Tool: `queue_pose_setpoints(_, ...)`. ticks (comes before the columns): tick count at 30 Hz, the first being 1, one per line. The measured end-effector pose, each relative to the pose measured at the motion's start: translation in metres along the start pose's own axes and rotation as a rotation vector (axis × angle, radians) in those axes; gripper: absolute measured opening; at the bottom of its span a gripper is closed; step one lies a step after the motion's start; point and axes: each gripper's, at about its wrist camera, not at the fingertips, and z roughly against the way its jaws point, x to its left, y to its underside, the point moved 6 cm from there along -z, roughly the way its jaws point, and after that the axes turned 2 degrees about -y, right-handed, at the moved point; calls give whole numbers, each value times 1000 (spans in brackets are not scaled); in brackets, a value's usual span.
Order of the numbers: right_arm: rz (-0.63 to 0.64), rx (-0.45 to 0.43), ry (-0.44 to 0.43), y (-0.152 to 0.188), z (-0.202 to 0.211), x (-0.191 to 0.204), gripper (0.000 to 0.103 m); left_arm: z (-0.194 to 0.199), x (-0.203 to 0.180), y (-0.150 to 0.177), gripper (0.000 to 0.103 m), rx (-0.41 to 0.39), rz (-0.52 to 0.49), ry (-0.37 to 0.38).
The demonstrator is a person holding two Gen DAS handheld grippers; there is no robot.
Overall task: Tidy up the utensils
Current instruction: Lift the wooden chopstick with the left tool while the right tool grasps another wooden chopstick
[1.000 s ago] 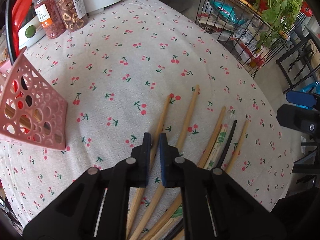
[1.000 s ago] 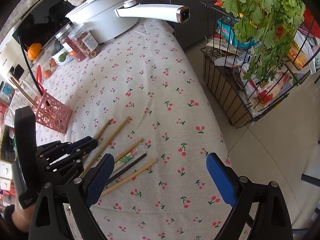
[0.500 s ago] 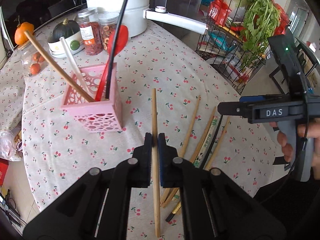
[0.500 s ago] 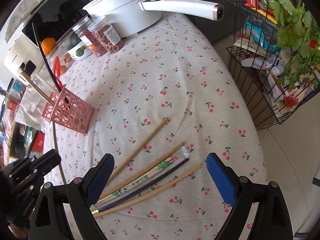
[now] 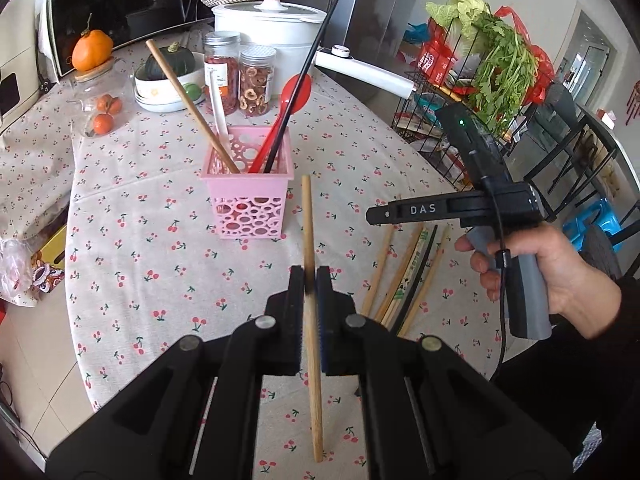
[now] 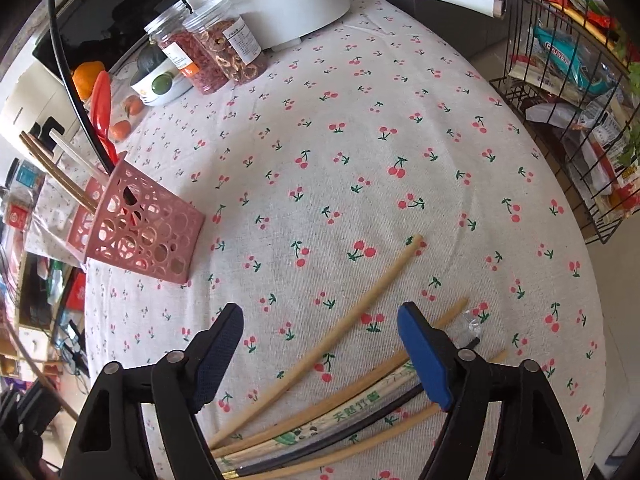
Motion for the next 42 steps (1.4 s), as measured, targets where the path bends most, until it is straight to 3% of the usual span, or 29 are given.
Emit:
queue_pose_setpoints(2, 19, 4, 53, 1, -7, 2, 59, 4, 8, 2, 7, -4, 19, 0)
queue_pose_setpoints(6, 33, 8, 179, 6, -17, 2, 51, 9, 18, 9, 7, 1, 46, 12)
queue_pose_setpoints(9, 45, -2, 223, 7, -19, 4, 45, 12, 23, 11, 7, -2, 53, 10)
queue_pose_setpoints(10, 49, -8, 232, 7, -19, 5, 36, 13, 25, 12, 7, -3, 57, 11)
queue_pose_setpoints(11, 50, -16, 231, 7, -18, 6, 23, 14, 27, 12, 7, -4, 62, 12)
queue_pose_setpoints(17, 20, -52, 124, 5, -16, 23, 4, 19, 34, 15, 7, -14, 90, 13)
queue_pose_setpoints(22, 48, -95, 72, 3, -1, 35, 4, 23, 37, 14, 7, -27, 95, 10)
queue_pose_setpoints(25, 46, -54, 7, 6, -2, 37, 5, 22, 38, 13, 7, -26, 100, 12)
queue_pose_setpoints(27, 30, -31, 11, 8, -7, 33, 14, 22, 36, 12, 7, -25, 99, 15)
queue_pose_setpoints(30, 10, -28, 43, 6, -14, 26, 50, 20, 33, 11, 7, -25, 92, 19)
queue_pose_setpoints(31, 10, -33, 64, 5, -17, 24, 51, 19, 33, 10, 7, -24, 92, 18)
queue_pose_setpoints(34, 68, -49, 142, 1, -26, 29, 48, 16, 34, 10, 7, -16, 94, 16)
queue_pose_setpoints(36, 123, -69, 187, 0, -30, 38, 31, 15, 35, 11, 7, -12, 95, 14)
queue_pose_setpoints(37, 143, -72, 185, 0, -32, 43, 16, 15, 35, 11, 7, -12, 96, 13)
queue_pose_setpoints(42, 75, -68, 45, -7, -33, 51, 11, 17, 42, 11, 7, -20, 114, 4)
